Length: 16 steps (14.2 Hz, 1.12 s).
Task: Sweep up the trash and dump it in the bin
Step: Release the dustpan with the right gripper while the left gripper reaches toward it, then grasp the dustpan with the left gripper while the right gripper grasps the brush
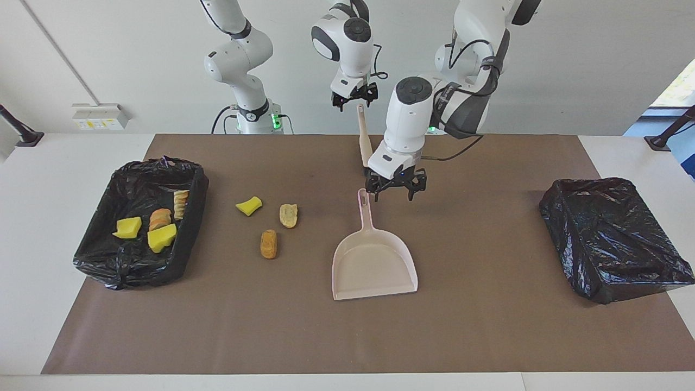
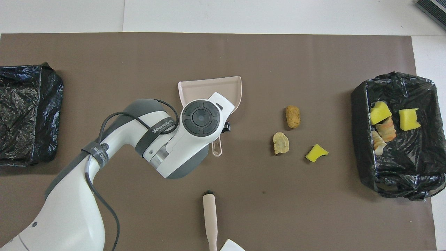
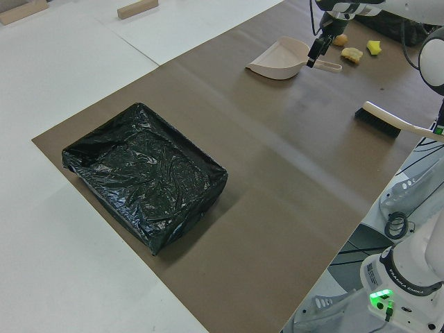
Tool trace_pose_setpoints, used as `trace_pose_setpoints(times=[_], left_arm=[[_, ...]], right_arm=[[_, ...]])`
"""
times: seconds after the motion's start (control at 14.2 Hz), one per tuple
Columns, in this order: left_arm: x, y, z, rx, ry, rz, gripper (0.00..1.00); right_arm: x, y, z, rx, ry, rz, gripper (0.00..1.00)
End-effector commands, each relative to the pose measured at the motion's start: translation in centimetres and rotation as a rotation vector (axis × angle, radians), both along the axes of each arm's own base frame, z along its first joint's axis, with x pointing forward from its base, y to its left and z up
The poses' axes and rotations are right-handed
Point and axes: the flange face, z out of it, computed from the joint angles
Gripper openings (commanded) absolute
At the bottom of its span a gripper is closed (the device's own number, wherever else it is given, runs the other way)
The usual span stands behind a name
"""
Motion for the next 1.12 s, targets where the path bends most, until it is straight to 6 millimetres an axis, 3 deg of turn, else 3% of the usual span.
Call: trace_pose_setpoints(times=[0.0, 0.14, 0.28, 0.42, 0.49, 0.56, 0.7, 0.77, 0.91, 1.05], left_arm=[[0.9, -2.5, -1.6, 0.005, -0.028, 0.033, 1.0], [1.1, -2.5, -1.8, 0.005, -0.038, 0.035, 1.0], [1.1, -2.5, -1.7, 0.006, -0.04, 0.032, 0.81], [1.3, -2.1, -1.8, 0.015, -0.042, 0.035, 0.48], [1.3, -1.9, -1.6, 0.024, -0.042, 0.035, 0.29], [1.3, -1.8, -1.3, 0.028, -0.044, 0.035, 0.16], [1.0, -1.7, -1.4, 0.034, -0.043, 0.03, 0.07], [0.9, -1.7, -1.4, 0.039, -0.041, 0.025, 0.04], [1.4, -0.5, 0.6, 0.052, -0.062, -0.001, 0.0], [0.7, 1.0, 3.1, 0.131, -0.048, -0.152, 0.0]], right_arm=[[0.0, 0.5, -0.9, 0.007, 0.013, -0.032, 1.0], [0.0, 0.3, -1.1, 0.0, 0.018, -0.032, 1.0], [0.0, 0.3, -1.1, -0.001, 0.019, -0.031, 0.92], [0.0, 0.4, -1.1, -0.001, 0.018, -0.028, 0.75], [0.0, 0.4, -1.1, 0.0, 0.018, -0.026, 0.64], [0.0, 0.4, -1.1, 0.0, 0.019, -0.022, 0.49], [0.1, 0.4, -1.2, -0.001, 0.019, -0.019, 0.1], [0.3, 0.5, -1.2, -0.001, 0.019, -0.029, 0.0], [0.4, 0.6, -1.3, 0.0, 0.018, -0.036, 0.0], [0.8, 0.7, -1.3, -0.001, 0.022, -0.044, 0.0]])
